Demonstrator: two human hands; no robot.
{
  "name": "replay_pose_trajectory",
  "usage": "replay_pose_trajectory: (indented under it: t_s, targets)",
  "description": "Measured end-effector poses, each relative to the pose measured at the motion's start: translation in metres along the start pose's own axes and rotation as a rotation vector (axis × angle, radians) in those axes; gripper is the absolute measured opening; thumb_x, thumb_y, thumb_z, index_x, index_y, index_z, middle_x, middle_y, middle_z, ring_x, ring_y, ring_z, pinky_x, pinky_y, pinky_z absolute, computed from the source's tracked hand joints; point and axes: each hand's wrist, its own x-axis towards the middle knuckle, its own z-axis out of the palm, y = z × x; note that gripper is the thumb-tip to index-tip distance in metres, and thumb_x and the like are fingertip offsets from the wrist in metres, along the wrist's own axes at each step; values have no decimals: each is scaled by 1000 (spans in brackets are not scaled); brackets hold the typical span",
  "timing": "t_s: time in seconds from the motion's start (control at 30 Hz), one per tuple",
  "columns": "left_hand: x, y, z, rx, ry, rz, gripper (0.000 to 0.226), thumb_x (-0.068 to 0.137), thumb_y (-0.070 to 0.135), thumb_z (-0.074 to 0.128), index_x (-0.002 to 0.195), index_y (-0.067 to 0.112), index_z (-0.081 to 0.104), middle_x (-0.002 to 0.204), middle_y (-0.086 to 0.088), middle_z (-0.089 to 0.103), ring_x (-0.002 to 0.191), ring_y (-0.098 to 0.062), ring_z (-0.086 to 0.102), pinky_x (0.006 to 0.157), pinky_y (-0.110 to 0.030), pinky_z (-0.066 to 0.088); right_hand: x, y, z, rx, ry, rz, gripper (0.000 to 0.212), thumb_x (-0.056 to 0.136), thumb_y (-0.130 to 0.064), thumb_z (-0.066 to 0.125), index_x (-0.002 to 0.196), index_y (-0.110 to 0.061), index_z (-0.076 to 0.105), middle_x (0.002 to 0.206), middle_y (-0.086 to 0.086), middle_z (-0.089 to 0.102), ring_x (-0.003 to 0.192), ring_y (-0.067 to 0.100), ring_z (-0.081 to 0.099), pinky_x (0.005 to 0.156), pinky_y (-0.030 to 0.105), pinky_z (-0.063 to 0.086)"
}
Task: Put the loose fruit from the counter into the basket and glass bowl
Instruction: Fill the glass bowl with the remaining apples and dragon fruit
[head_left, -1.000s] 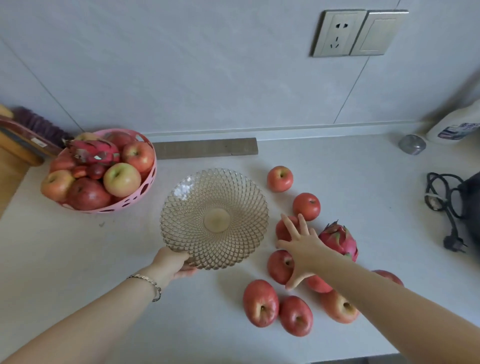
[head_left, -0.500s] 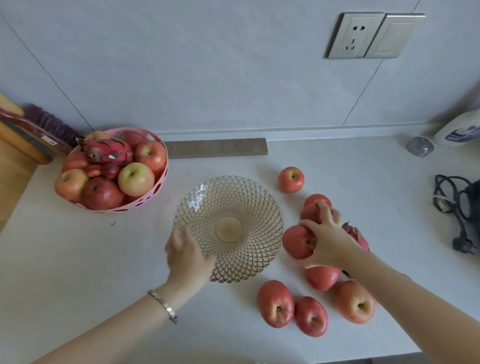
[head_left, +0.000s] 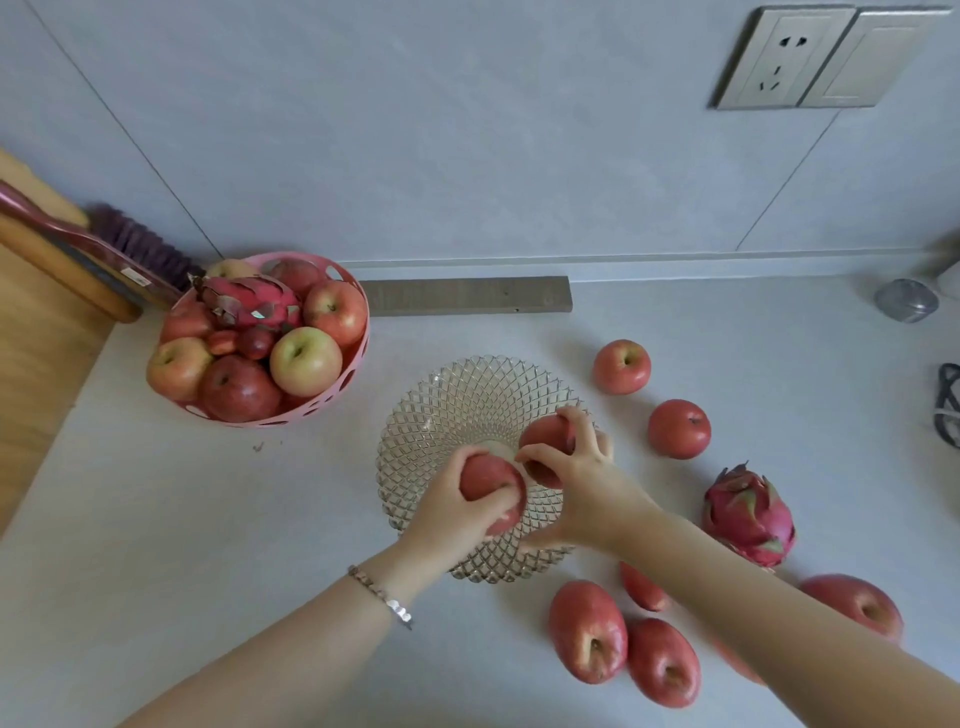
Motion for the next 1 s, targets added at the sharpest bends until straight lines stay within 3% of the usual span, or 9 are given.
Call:
replay_pose_trajectory:
  t_s: [0.13, 0.2, 0.37, 0.5, 0.63, 0.7, 0.8, 1.0]
  targets:
    - [26, -15, -20, 69, 132, -94, 48, 80, 21, 69, 118, 24, 40, 106, 3, 45, 85, -11, 55, 71, -32, 60, 23, 5, 12, 83, 136, 120, 42, 80, -21, 65, 118, -37, 57, 145, 8, 20, 124, 40, 32, 102, 39, 37]
    - [42, -18, -19, 143, 146, -94, 50, 80, 23, 69, 117, 19, 36, 99, 4, 47, 79, -10, 57, 72, -33, 60, 30, 6, 17, 85, 133, 165, 37, 83, -21, 60, 116, -39, 58, 141, 6, 27, 118, 40, 36, 99, 40, 40]
    - [75, -21, -2, 427, 110, -39, 57, 74, 35, 73, 116, 16, 39, 113, -6, 49, 100, -23, 55, 88, -38, 53, 30, 10, 22, 88, 54, 230, 63, 80, -31, 62, 136, -41, 36, 139, 7, 29, 118, 40, 37, 100, 44, 41]
    - [84, -25, 8, 431, 18, -90, 54, 78, 36, 69, 121, 17, 43, 122, -8, 49, 108, -25, 52, 96, -38, 49, 31, 18, 12, 158, 149, 268, 78, 75, -31, 68, 142, -27, 28, 140, 2, 32, 120, 35, 37, 97, 42, 41]
    - [86, -25, 2, 437, 5, -120, 58, 82, 36, 64, 133, 17, 43, 132, -10, 31, 119, -27, 41, 105, -39, 38, 45, 25, 0, 108, 208, 177, 72, 71, -28, 71, 136, -23, 38, 138, 2, 34, 118, 31, 37, 94, 38, 42]
    - [85, -25, -5, 388, -14, -113, 62, 81, 37, 65, 134, 16, 43, 133, -9, 37, 118, -26, 46, 104, -41, 43, 61, 25, -5, 50, 185, 122, 69, 71, -24, 71, 134, -27, 41, 137, 5, 34, 121, 32, 34, 92, 41, 45]
    - [82, -22, -14, 221, 5, -165, 59, 80, 30, 69, 129, 12, 41, 122, -1, 46, 110, -21, 51, 89, -43, 54, 90, 22, -12, -139, 111, 3, 68, 73, -17, 68, 134, -31, 41, 137, 8, 36, 126, 31, 31, 89, 42, 47]
    - [80, -20, -12, 235, -18, -154, 47, 81, 29, 68, 120, 13, 48, 111, -1, 52, 100, -18, 54, 87, -43, 56, 124, 7, -10, -363, 17, -235, 69, 79, -13, 66, 138, -32, 36, 144, -3, 34, 134, 26, 26, 81, 39, 50]
